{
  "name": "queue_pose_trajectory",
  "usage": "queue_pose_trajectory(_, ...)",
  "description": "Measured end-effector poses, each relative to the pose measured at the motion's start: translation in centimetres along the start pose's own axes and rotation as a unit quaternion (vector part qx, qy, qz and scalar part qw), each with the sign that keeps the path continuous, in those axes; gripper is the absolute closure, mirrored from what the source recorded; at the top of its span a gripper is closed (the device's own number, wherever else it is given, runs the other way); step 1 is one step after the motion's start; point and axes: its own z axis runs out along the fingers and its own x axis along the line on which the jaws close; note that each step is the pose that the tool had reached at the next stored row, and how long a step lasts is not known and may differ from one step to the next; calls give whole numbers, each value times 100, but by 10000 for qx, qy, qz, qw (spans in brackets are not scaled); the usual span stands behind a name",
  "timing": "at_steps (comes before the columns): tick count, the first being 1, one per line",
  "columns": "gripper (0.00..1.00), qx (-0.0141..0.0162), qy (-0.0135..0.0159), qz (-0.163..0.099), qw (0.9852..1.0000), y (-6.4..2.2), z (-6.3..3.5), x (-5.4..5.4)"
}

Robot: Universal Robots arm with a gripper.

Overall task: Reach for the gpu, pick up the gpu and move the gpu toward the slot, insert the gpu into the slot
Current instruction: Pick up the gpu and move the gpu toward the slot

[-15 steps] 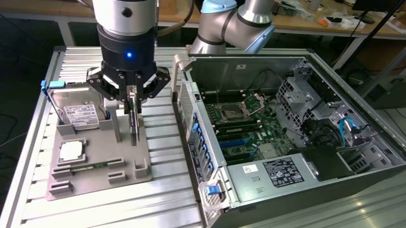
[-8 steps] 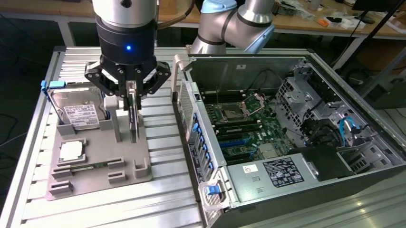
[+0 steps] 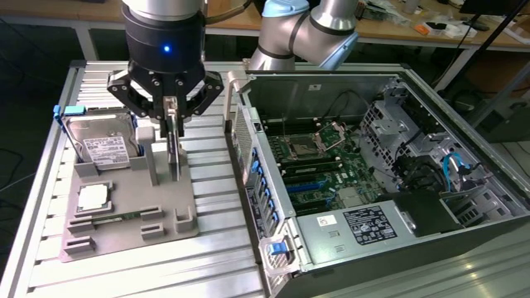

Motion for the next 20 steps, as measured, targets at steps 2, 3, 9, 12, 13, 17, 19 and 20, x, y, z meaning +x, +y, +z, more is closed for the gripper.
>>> queue_pose_trajectory(2, 73, 0, 0, 0, 10000, 1, -40, 1)
queue_pose_trajectory(3, 73, 0, 1, 0, 10000, 1, -58, 1)
queue_pose_trajectory(9, 73, 0, 0, 0, 10000, 4, -172, 4)
queue_pose_trajectory(12, 73, 0, 1, 0, 10000, 5, -227, 5)
queue_pose_trajectory(13, 73, 0, 0, 0, 10000, 6, -245, 5)
queue_pose_trajectory(17, 73, 0, 1, 0, 10000, 8, -333, 7)
queue_pose_trajectory(19, 73, 0, 1, 0, 10000, 8, -376, 8)
queue_pose_trajectory(20, 73, 0, 0, 0, 10000, 9, -397, 8)
